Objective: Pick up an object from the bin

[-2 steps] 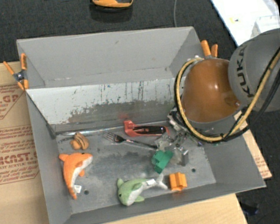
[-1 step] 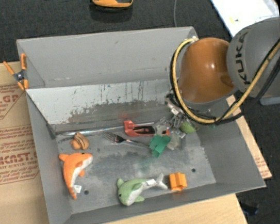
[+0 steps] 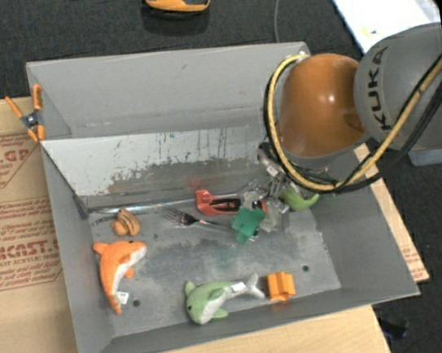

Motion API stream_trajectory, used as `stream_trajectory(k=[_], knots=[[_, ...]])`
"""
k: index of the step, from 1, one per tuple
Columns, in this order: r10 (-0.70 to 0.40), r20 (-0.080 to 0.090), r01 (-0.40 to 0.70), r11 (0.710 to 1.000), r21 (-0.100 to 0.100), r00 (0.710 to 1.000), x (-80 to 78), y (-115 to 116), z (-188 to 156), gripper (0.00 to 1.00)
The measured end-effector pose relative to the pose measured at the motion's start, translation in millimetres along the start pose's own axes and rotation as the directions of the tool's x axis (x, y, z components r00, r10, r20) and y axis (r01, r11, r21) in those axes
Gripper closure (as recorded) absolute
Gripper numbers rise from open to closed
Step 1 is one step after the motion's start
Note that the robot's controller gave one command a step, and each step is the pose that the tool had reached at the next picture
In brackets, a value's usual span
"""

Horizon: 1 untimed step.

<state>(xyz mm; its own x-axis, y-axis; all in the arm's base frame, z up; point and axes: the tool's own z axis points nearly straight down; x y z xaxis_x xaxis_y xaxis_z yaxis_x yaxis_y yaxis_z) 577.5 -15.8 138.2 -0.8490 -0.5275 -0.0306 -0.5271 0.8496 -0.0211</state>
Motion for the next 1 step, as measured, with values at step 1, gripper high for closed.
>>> stream_trajectory(k=[1], knots=[[-0.153,0.002,0.153,0.988,0.001,0.988,12.9,-26.1,-11.5,1.00]])
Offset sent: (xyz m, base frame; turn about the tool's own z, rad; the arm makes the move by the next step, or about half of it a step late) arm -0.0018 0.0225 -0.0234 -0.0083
